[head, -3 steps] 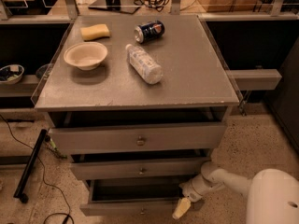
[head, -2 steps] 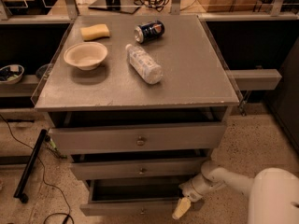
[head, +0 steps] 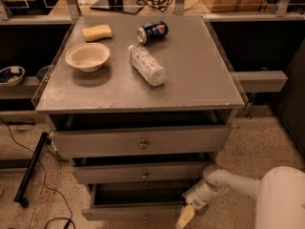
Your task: Open bottom drawer
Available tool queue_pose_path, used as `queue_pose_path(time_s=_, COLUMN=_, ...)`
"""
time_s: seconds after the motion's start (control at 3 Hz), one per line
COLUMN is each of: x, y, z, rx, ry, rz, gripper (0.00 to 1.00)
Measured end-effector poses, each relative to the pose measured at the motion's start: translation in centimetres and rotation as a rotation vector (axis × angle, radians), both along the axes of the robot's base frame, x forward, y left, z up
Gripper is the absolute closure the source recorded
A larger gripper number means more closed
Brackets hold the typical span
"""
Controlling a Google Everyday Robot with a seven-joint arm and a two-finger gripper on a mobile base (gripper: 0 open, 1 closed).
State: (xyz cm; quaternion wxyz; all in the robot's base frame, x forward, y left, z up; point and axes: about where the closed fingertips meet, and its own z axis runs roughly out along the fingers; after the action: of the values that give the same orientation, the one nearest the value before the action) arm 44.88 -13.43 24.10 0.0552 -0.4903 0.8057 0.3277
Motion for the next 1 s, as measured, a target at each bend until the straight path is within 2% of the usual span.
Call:
queue_pose_path(time_s=0.33, x=-0.4, y=0.1, z=-0.1, rx=0.001, ry=0.007, rz=0.002, gripper=0.00)
queue_pose_path(time_s=1.0, x=-0.7, y=-1.8, z=-2.7, rx=0.057, ry=0.045, rz=-0.027, gripper=0.00)
